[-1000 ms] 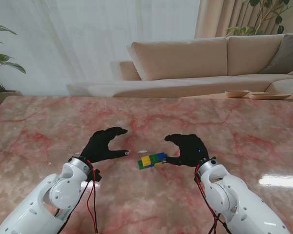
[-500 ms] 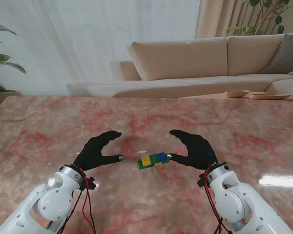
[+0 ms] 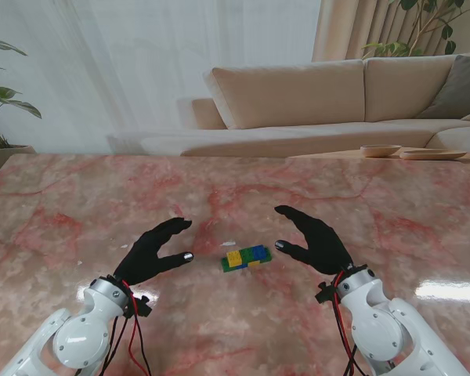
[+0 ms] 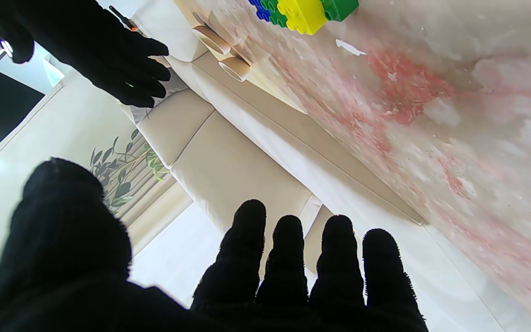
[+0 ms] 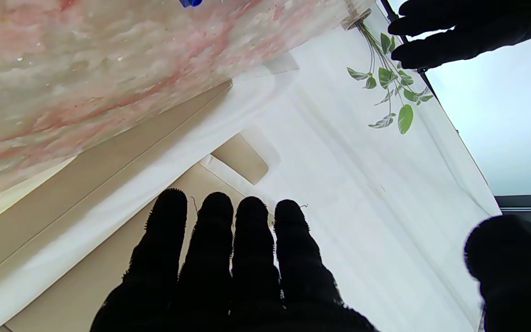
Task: Build a two-level staggered structure with toy bricks
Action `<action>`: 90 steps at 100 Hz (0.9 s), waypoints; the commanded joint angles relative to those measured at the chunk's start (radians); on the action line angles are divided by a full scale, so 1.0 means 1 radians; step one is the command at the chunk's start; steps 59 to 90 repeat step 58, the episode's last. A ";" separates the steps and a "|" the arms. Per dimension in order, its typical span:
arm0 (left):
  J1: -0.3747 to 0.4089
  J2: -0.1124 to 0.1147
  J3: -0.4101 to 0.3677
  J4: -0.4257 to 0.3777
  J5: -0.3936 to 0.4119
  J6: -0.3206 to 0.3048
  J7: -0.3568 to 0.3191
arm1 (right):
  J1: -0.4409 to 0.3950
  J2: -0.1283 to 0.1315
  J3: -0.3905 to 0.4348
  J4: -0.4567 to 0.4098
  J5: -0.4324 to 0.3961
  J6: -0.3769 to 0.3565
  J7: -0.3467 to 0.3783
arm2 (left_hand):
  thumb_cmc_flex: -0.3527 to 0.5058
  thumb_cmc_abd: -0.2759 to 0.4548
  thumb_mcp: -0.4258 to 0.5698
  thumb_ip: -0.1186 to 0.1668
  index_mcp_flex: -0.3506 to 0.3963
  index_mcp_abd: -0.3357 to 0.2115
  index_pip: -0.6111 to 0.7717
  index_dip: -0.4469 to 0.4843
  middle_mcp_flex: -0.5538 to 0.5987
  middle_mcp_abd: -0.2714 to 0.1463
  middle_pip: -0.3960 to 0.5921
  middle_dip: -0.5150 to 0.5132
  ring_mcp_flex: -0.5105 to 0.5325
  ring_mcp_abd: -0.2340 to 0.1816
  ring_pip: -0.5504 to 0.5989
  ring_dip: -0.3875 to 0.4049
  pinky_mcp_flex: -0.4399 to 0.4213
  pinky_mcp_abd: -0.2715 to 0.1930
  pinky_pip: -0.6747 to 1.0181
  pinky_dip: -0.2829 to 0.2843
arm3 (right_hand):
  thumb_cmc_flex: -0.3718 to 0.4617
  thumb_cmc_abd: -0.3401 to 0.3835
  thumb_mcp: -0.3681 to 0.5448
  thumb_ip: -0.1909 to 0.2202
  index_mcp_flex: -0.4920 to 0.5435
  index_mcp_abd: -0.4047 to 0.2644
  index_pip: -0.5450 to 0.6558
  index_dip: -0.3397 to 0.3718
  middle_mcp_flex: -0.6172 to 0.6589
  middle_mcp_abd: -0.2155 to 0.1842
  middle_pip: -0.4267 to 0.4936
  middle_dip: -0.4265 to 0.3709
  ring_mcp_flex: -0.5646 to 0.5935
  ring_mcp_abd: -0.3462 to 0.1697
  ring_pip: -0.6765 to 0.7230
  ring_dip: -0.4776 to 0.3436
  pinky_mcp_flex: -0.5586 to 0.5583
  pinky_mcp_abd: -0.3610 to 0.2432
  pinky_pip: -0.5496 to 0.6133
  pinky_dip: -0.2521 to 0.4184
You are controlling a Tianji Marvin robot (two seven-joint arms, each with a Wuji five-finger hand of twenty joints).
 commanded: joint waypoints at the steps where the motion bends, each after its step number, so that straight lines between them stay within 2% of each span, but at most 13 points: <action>1: 0.008 -0.001 -0.004 -0.016 0.005 0.009 0.001 | -0.017 -0.006 0.002 -0.008 -0.005 0.001 0.003 | -0.036 0.038 -0.029 0.026 -0.032 0.002 -0.015 -0.006 -0.032 -0.010 -0.026 -0.013 -0.046 -0.055 -0.037 -0.013 0.001 -0.050 -0.029 -0.015 | -0.035 0.013 -0.016 0.039 -0.030 -0.006 0.001 -0.015 -0.016 0.004 -0.022 -0.017 -0.029 -0.002 -0.005 -0.018 -0.013 -0.032 -0.022 -0.028; 33: 0.014 0.001 -0.007 -0.039 0.017 0.032 -0.006 | -0.023 -0.005 0.009 -0.009 -0.012 0.010 0.003 | -0.028 0.039 -0.021 0.039 -0.036 0.002 -0.007 -0.001 -0.032 -0.011 -0.028 -0.014 -0.047 -0.056 -0.041 -0.012 0.002 -0.046 -0.047 -0.023 | -0.006 0.012 -0.024 0.042 -0.033 -0.028 0.022 -0.015 -0.027 -0.009 0.003 -0.004 -0.040 -0.002 0.001 -0.011 -0.035 -0.022 -0.010 -0.031; 90: 0.005 0.004 0.002 -0.039 0.017 0.037 -0.019 | -0.013 -0.008 0.001 0.003 -0.013 0.007 -0.015 | -0.026 0.041 -0.019 0.041 -0.038 0.002 -0.003 0.001 -0.032 -0.011 -0.028 -0.015 -0.048 -0.056 -0.044 -0.011 0.003 -0.043 -0.056 -0.027 | 0.009 0.008 -0.030 0.043 -0.031 -0.033 0.029 -0.014 -0.027 -0.016 0.018 0.002 -0.036 -0.006 0.003 -0.004 -0.035 -0.022 -0.002 -0.029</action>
